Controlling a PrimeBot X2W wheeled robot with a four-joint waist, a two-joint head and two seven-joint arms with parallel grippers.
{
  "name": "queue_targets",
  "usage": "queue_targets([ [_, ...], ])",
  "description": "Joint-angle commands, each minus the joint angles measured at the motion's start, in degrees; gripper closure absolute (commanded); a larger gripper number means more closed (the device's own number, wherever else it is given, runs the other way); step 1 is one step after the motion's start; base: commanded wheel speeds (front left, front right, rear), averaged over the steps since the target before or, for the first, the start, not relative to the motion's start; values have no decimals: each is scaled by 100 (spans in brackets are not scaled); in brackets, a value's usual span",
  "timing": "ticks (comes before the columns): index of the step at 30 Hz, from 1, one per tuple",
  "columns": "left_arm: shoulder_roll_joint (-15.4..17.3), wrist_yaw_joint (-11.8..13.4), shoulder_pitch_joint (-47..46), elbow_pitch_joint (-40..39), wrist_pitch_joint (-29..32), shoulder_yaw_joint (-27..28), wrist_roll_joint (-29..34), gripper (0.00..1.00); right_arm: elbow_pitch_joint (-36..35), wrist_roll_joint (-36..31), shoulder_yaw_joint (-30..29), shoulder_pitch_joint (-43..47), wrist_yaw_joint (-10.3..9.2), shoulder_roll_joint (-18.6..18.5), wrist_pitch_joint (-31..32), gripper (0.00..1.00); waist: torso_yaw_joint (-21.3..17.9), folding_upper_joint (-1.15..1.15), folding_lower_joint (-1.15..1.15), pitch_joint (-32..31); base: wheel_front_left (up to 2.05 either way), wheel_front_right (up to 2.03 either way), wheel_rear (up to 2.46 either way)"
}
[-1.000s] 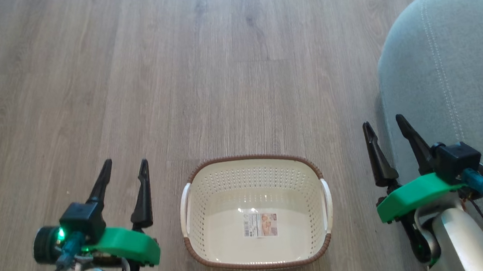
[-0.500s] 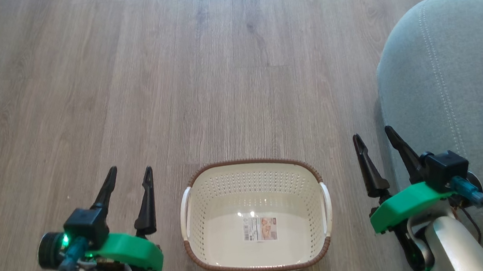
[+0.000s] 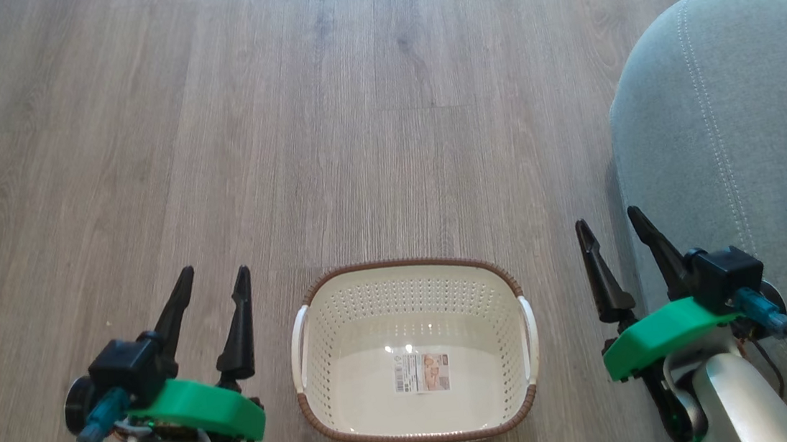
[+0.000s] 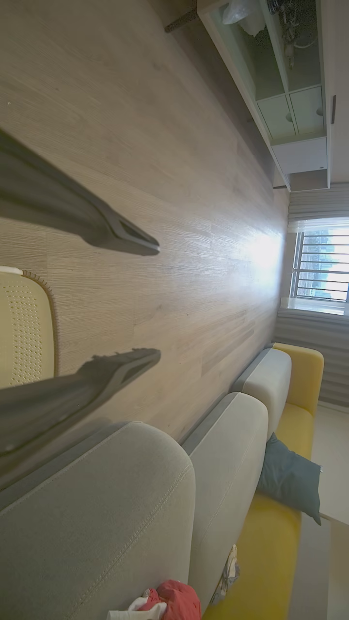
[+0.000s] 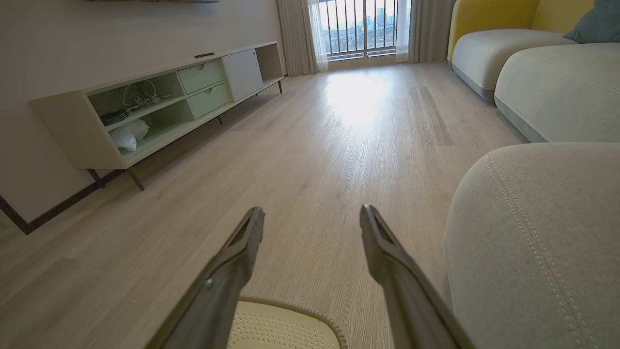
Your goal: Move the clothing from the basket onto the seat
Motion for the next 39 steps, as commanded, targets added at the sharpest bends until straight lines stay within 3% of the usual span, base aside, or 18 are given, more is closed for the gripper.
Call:
queue_targets([
  [1,21,-17,-69,-151,-28,204,-60,0,-142,36,120,-116,-1,41,-29,0,-1,0,0,1,0,0,0],
  [12,20,-55,-99,13,-28,160,-294,0,-140,30,40,-146,-1,41,-29,0,-19,0,0,32,0,0,0],
  [13,-2,-49,1,200,1,-8,-273,100,45,1,-56,-3,0,2,0,100,-19,0,0,32,0,0,0],
  [17,-8,-49,81,496,9,-15,-323,100,329,52,-35,107,0,2,17,100,-23,0,0,30,0,0,0],
  [39,72,-50,35,487,306,70,-1787,100,183,1510,-190,133,0,-39,341,100,-124,0,0,-50,0,0,0],
])
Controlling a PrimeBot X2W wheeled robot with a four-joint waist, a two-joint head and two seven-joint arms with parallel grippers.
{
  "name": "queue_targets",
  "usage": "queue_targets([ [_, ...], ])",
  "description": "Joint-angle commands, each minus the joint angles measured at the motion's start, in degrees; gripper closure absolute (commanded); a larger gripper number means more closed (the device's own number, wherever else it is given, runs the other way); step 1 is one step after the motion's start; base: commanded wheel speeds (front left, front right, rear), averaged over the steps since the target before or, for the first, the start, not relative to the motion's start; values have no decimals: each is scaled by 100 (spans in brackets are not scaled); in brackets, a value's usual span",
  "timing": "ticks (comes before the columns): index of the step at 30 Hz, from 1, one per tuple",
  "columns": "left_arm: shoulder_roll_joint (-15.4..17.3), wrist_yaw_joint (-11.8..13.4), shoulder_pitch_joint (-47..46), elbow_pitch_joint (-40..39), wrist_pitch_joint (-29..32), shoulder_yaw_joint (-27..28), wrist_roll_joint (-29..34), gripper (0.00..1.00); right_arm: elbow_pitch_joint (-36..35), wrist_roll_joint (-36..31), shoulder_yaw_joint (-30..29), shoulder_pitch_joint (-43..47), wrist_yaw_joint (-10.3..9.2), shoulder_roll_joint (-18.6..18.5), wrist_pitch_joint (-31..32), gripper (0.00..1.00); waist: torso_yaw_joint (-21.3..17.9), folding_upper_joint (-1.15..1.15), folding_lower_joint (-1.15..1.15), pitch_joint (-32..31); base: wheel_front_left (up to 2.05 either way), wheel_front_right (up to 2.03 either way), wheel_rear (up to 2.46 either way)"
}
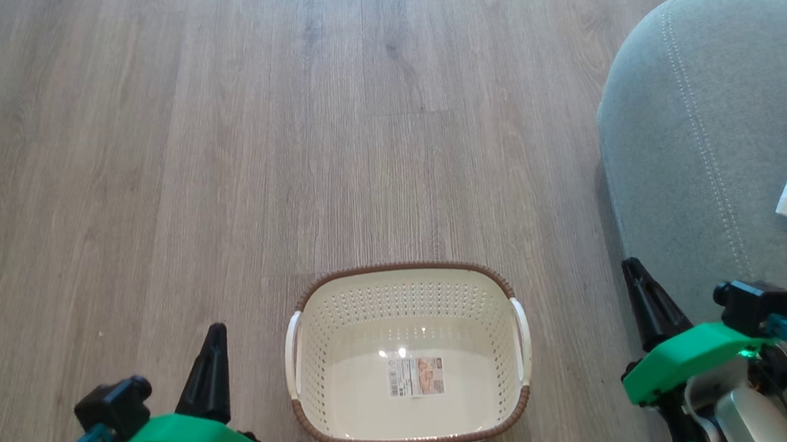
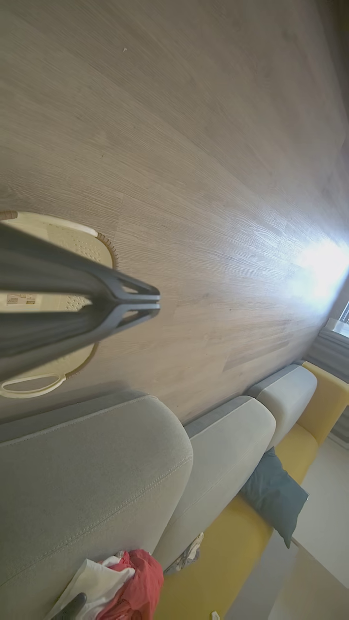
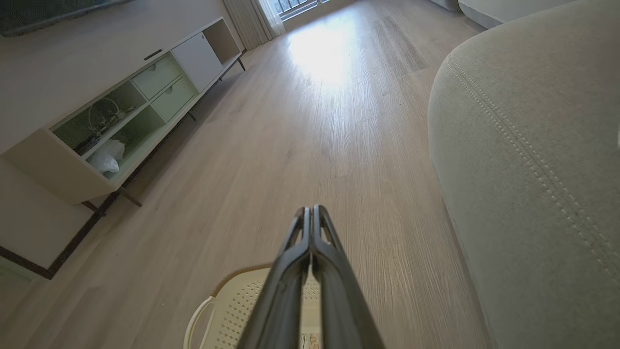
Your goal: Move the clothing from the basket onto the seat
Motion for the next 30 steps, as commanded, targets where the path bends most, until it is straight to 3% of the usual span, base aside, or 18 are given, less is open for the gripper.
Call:
queue_targets([
  [1,74,-1,-265,-192,15,74,-140,100,-218,146,-14,-198,0,-40,17,100,-4,0,0,-3,0,0,0],
  [30,132,-4,-314,-240,448,244,-2008,100,-417,2023,-259,-161,0,-61,473,100,-137,0,0,-107,0,0,0],
])
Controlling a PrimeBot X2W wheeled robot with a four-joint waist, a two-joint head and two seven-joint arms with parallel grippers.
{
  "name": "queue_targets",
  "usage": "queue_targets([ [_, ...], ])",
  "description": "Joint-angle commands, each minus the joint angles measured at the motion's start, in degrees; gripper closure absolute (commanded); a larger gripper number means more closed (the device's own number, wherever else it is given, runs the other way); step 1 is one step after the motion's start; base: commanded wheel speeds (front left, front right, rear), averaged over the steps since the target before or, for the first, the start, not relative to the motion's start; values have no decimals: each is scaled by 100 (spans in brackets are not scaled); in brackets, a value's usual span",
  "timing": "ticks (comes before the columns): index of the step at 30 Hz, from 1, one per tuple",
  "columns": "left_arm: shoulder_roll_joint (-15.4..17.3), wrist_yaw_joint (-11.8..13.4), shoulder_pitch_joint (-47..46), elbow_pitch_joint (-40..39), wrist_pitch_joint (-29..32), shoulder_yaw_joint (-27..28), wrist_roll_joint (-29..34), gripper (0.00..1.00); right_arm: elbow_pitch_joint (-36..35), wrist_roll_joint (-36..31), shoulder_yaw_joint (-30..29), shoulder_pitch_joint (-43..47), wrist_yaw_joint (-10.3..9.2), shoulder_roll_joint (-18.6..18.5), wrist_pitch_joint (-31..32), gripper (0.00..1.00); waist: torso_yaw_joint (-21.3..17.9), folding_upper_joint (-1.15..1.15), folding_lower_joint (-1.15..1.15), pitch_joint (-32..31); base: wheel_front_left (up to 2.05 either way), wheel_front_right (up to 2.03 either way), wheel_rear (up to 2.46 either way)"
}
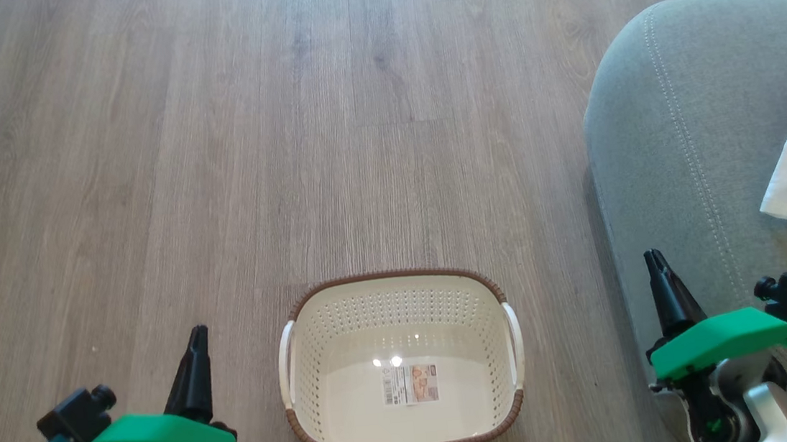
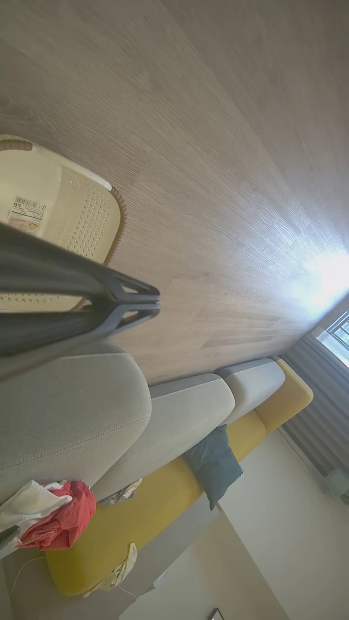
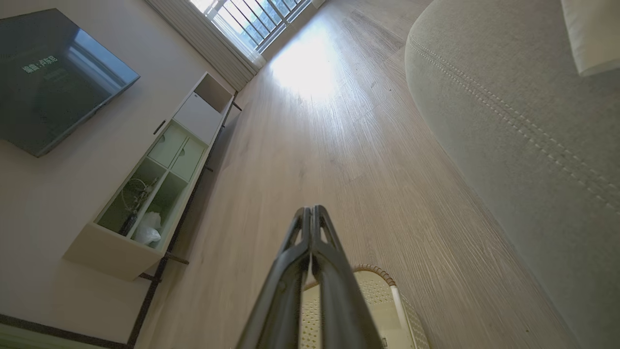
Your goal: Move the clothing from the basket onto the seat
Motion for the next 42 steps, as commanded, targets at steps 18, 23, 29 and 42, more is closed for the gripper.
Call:
queue_targets([
  [18,108,-5,-335,-238,307,241,-1216,100,-331,1237,-167,-143,-1,-58,306,100,-82,0,0,-65,0,0,0],
  [23,111,-6,-344,-244,389,280,-1530,100,-364,1556,-215,-137,-1,-57,389,100,-105,0,0,-83,0,0,0],
  [29,114,-6,-356,-251,489,328,-1907,100,-405,1937,-274,-130,-1,-56,490,100,-132,0,0,-104,0,0,0],
  [42,118,-7,-381,-266,709,435,-2717,100,-492,2761,-404,-116,-1,-51,711,100,-191,0,0,-151,0,0,0],
])
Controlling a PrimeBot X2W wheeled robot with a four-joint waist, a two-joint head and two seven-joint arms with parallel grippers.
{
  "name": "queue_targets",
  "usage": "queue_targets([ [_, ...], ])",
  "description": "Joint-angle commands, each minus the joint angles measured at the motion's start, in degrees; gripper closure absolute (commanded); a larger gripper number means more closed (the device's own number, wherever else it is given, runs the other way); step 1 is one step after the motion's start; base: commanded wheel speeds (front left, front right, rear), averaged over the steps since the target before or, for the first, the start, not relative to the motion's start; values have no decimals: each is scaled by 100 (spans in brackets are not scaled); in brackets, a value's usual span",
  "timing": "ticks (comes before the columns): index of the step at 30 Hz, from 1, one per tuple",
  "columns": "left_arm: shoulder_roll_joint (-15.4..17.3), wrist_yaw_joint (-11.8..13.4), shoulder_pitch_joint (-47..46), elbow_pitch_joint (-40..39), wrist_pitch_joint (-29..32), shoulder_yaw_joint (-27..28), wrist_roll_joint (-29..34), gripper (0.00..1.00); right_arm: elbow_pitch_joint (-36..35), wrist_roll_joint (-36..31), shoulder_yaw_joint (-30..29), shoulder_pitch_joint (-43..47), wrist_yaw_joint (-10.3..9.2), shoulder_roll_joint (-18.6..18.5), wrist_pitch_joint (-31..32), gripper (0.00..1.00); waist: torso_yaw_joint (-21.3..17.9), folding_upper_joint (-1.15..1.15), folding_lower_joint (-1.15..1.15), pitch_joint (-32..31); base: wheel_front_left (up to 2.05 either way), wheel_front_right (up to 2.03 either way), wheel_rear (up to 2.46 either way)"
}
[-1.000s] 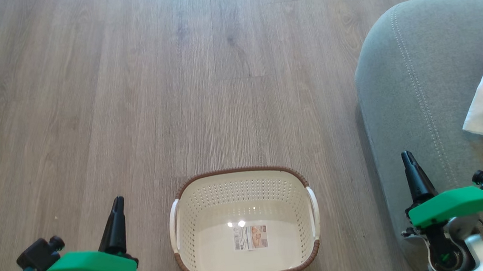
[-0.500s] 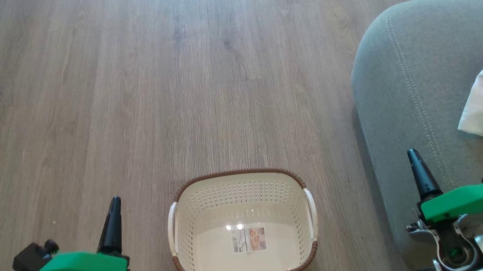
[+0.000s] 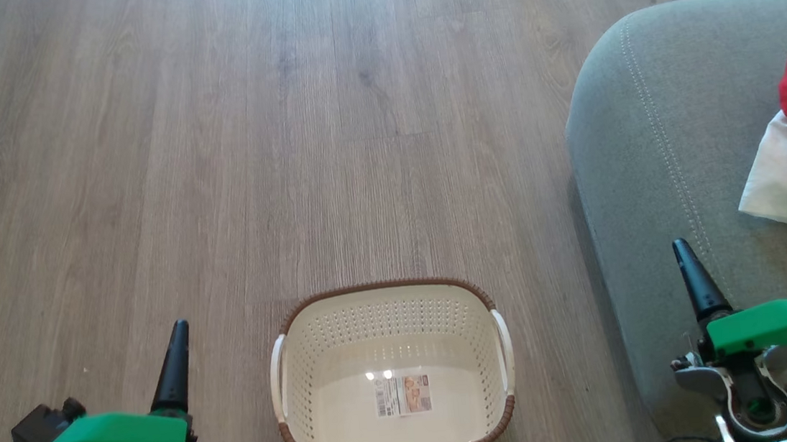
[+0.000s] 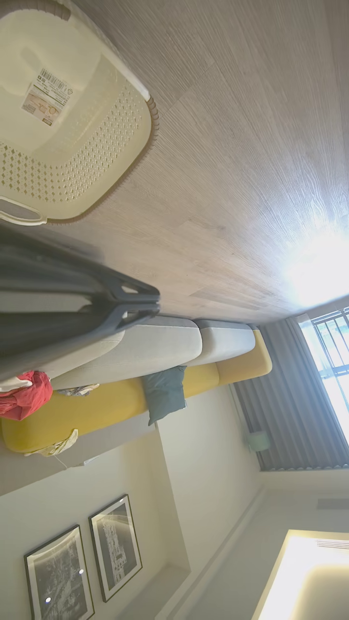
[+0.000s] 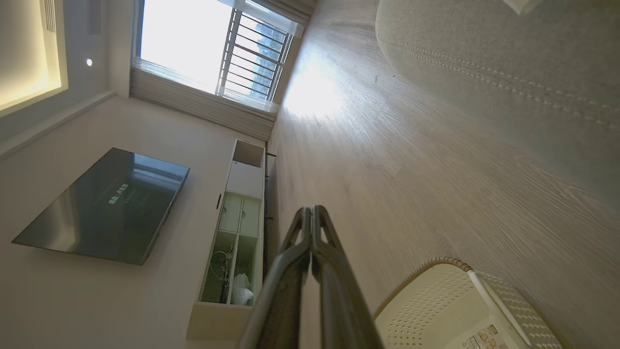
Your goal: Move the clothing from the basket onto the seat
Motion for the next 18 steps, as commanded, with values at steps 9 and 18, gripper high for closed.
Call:
queue_targets([
  [9,96,-8,-328,-204,182,248,-593,100,-296,609,-21,-110,-1,-45,168,100,-38,0,0,-31,0,0,0],
  [18,95,-9,-346,-213,338,327,-1151,100,-357,1178,-114,-100,-1,-40,323,100,-79,0,0,-63,0,0,0],
])
